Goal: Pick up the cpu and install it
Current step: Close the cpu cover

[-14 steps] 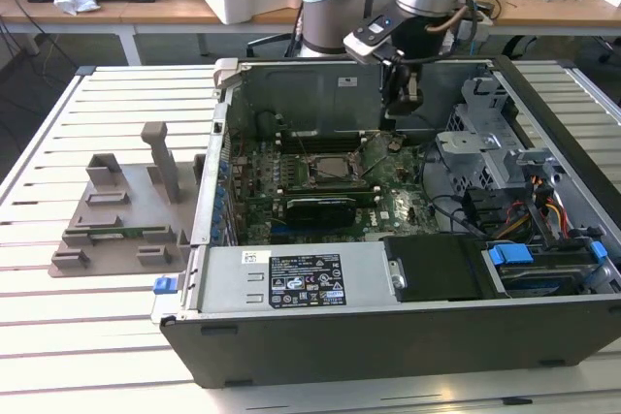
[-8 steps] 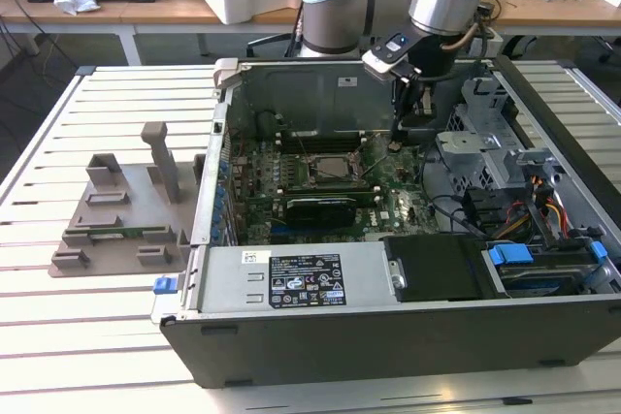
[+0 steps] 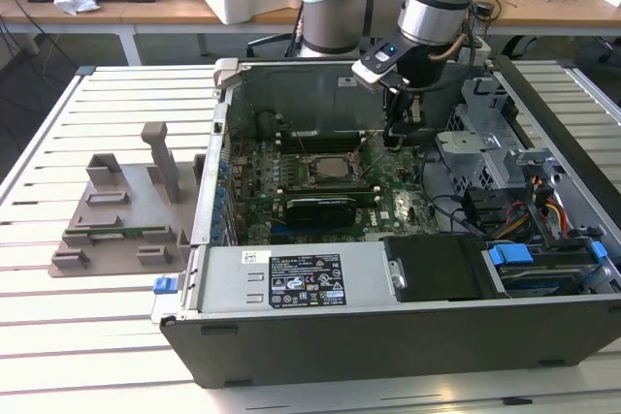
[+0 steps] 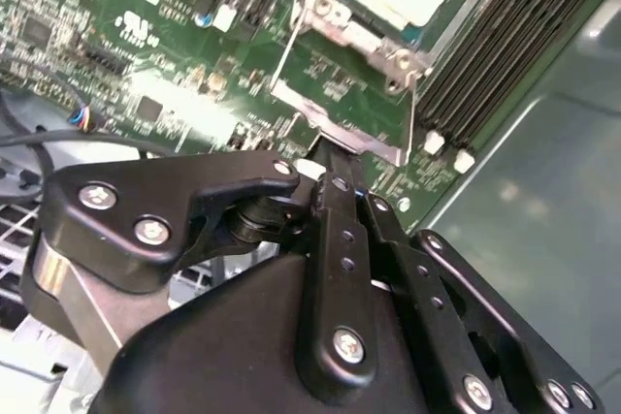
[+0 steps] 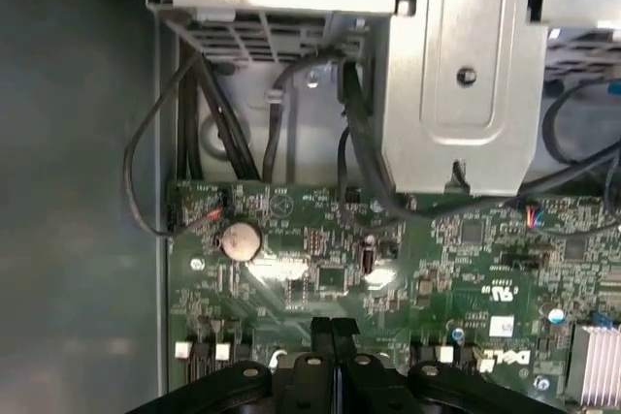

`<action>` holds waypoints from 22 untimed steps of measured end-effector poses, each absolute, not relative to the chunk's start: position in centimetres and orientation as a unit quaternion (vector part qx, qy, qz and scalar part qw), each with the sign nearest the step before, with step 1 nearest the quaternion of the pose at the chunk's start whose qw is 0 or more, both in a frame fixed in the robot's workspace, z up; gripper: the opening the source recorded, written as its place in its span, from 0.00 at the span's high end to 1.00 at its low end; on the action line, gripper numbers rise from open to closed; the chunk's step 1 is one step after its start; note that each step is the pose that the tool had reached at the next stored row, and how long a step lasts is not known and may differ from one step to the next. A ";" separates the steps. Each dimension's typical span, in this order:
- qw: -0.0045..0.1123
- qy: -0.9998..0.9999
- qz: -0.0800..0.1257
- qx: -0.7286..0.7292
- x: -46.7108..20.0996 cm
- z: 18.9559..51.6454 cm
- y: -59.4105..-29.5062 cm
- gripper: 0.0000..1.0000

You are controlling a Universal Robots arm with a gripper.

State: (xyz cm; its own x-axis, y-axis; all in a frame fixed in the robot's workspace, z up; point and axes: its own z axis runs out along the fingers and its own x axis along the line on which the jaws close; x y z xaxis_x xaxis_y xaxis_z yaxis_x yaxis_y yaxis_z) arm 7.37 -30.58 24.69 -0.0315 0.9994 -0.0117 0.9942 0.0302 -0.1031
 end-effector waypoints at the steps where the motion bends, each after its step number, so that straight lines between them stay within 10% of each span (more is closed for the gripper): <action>1: 0.033 -0.717 0.040 -0.695 7.0 24.7 -30.6 0.89; 22: 0.033 -0.717 0.040 -0.695 -1.6 22.6 -30.6 0.89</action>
State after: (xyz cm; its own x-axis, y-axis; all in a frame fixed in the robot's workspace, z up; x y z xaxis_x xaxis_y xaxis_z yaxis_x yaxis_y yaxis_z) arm -1.56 -30.57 22.57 -0.0317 0.9995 -0.0076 0.9942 0.0307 -0.1031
